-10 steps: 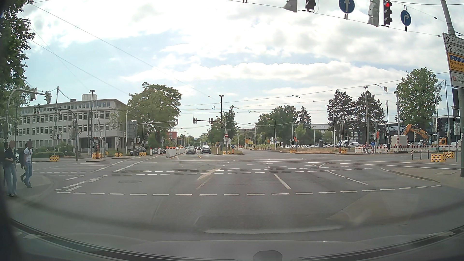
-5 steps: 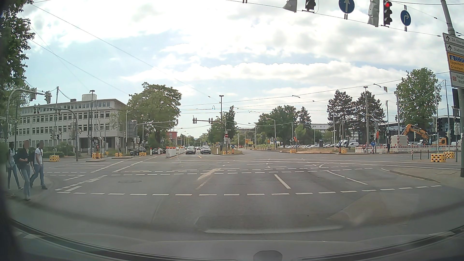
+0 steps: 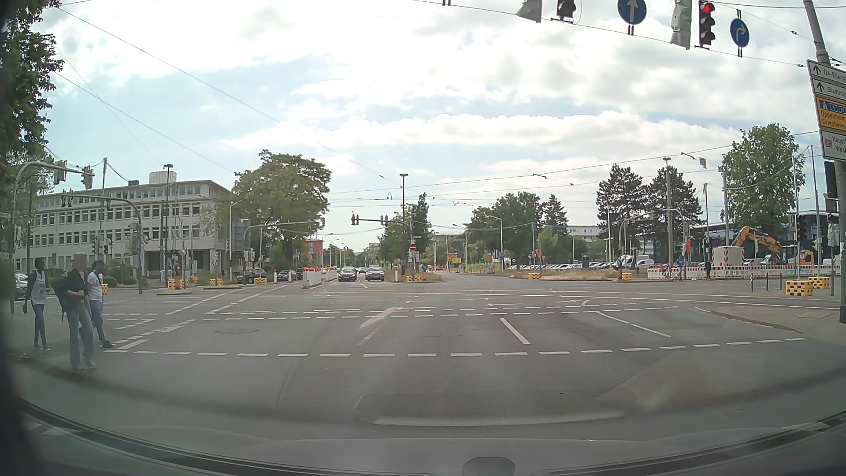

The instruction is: Follow the waypoints while adhering to traffic rules and regulations

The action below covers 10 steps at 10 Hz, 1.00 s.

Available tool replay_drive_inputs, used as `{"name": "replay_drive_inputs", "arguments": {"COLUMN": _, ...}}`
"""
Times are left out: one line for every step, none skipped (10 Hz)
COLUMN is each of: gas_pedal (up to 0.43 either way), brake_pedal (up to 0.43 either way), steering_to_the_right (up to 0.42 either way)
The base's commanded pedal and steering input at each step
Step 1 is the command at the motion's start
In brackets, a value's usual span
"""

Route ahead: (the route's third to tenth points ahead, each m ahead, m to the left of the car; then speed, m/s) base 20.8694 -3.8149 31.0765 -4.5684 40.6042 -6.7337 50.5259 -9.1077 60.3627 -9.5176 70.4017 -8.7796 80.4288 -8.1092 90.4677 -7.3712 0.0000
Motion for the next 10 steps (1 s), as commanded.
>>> {"name": "replay_drive_inputs", "arguments": {"gas_pedal": 0.0, "brake_pedal": 0.268, "steering_to_the_right": 0.006}}
{"name": "replay_drive_inputs", "arguments": {"gas_pedal": 0.0, "brake_pedal": 0.268, "steering_to_the_right": 0.006}}
{"name": "replay_drive_inputs", "arguments": {"gas_pedal": 0.0, "brake_pedal": 0.268, "steering_to_the_right": 0.006}}
{"name": "replay_drive_inputs", "arguments": {"gas_pedal": 0.0, "brake_pedal": 0.268, "steering_to_the_right": 0.006}}
{"name": "replay_drive_inputs", "arguments": {"gas_pedal": 0.0, "brake_pedal": 0.268, "steering_to_the_right": 0.006}}
{"name": "replay_drive_inputs", "arguments": {"gas_pedal": 0.0, "brake_pedal": 0.262, "steering_to_the_right": 0.006}}
{"name": "replay_drive_inputs", "arguments": {"gas_pedal": 0.0, "brake_pedal": 0.268, "steering_to_the_right": 0.007}}
{"name": "replay_drive_inputs", "arguments": {"gas_pedal": 0.0, "brake_pedal": 0.268, "steering_to_the_right": 0.008}}
{"name": "replay_drive_inputs", "arguments": {"gas_pedal": 0.0, "brake_pedal": 0.268, "steering_to_the_right": 0.01}}
{"name": "replay_drive_inputs", "arguments": {"gas_pedal": 0.0, "brake_pedal": 0.268, "steering_to_the_right": 0.015}}
